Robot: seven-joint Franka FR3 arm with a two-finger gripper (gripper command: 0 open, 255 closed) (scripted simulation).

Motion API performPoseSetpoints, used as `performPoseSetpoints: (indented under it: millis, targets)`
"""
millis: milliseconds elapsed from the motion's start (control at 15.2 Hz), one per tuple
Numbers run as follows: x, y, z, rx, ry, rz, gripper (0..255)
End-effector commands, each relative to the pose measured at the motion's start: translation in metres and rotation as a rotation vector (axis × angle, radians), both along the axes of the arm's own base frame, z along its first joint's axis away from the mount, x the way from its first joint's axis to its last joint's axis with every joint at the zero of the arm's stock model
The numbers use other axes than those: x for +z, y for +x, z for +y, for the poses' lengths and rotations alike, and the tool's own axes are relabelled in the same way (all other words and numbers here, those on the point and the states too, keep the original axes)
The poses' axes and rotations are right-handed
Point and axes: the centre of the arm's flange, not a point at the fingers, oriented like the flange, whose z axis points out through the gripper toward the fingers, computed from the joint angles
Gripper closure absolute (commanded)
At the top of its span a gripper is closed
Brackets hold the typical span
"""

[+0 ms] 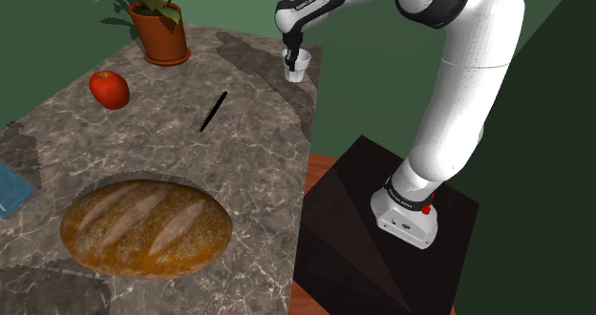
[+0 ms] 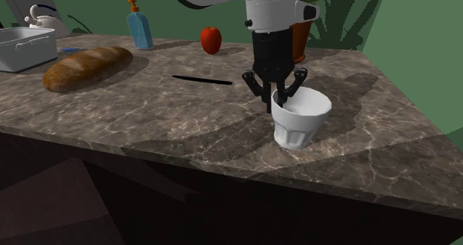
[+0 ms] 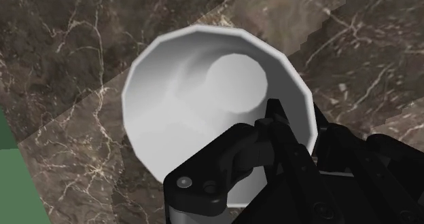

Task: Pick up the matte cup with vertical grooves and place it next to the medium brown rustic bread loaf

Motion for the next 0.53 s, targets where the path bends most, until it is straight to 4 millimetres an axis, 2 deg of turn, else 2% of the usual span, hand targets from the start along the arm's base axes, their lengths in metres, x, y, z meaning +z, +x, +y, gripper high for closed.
performPoseSetpoints:
  millis: [0, 330, 462]
  targets:
    - [0.0, 0.0, 0.0, 0.0, 0.0, 0.0, 255]
    - [0.0, 0.0, 0.0, 0.0, 0.0, 0.0, 255]
    - [0.01, 0.0, 0.0, 0.0, 0.0, 0.0, 255]
